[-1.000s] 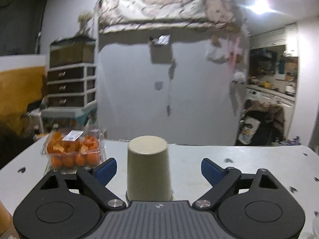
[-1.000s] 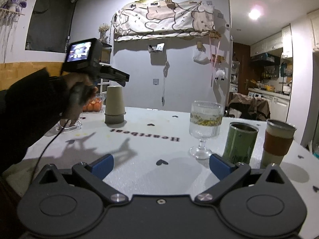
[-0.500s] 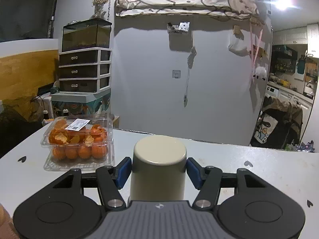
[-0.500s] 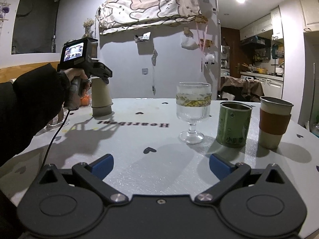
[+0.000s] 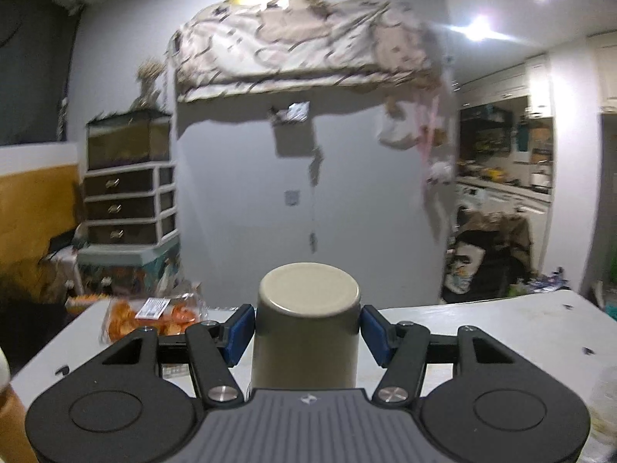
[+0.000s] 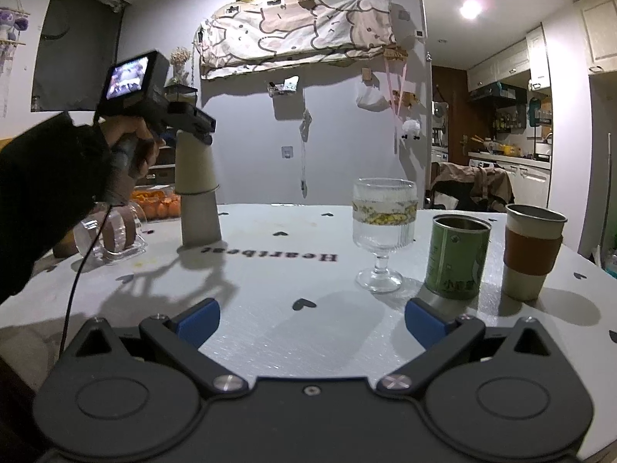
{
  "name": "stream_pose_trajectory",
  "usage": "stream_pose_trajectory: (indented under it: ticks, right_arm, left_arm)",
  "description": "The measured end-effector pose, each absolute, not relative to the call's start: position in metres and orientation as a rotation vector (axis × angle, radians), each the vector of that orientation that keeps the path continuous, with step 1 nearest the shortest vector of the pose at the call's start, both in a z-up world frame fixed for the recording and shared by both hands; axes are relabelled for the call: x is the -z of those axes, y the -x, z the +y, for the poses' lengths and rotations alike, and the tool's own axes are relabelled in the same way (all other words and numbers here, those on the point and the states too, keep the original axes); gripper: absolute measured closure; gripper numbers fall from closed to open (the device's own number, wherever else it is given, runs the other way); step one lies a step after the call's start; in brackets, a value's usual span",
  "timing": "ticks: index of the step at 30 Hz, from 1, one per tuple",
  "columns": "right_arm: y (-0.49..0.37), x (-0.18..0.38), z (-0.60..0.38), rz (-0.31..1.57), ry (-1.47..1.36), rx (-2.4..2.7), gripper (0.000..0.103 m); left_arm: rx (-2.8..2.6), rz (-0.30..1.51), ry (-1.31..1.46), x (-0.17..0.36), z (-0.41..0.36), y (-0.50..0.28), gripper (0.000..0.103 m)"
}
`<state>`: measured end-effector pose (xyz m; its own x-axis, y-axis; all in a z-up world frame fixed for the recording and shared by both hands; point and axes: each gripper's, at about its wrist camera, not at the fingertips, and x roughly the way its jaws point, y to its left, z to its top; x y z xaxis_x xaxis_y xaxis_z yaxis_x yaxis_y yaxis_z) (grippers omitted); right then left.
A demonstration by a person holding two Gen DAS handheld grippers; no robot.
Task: Flip cup upright
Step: 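Lift the beige cup with the left gripper and tilt it toward the right gripper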
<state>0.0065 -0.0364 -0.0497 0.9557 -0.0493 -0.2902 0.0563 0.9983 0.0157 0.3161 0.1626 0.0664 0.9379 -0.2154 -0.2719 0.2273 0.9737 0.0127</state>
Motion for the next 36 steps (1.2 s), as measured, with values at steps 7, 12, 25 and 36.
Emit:
stream_pose_trajectory:
  ticks: [7, 12, 25, 36]
  right_arm:
    - [-0.007, 0.048, -0.032, 0.286, -0.033, 0.036, 0.0]
    - [-0.007, 0.049, -0.032, 0.282, -0.047, 0.03, 0.0]
    - [-0.006, 0.054, -0.03, 0.302, -0.061, -0.01, 0.0]
    - [-0.006, 0.061, -0.01, 0.364, -0.063, -0.22, 0.046]
  left_arm:
    - [0.396, 0.233, -0.11, -0.08, 0.165, -0.242, 0.042]
    - [0.541, 0.263, -0.136, -0.064, 0.163, -0.194, 0.042]
    - [0.792, 0.523, -0.136, 0.01, 0.157, -0.143, 0.042]
    - [0.807, 0.502, -0.126, 0.016, 0.155, -0.137, 0.038]
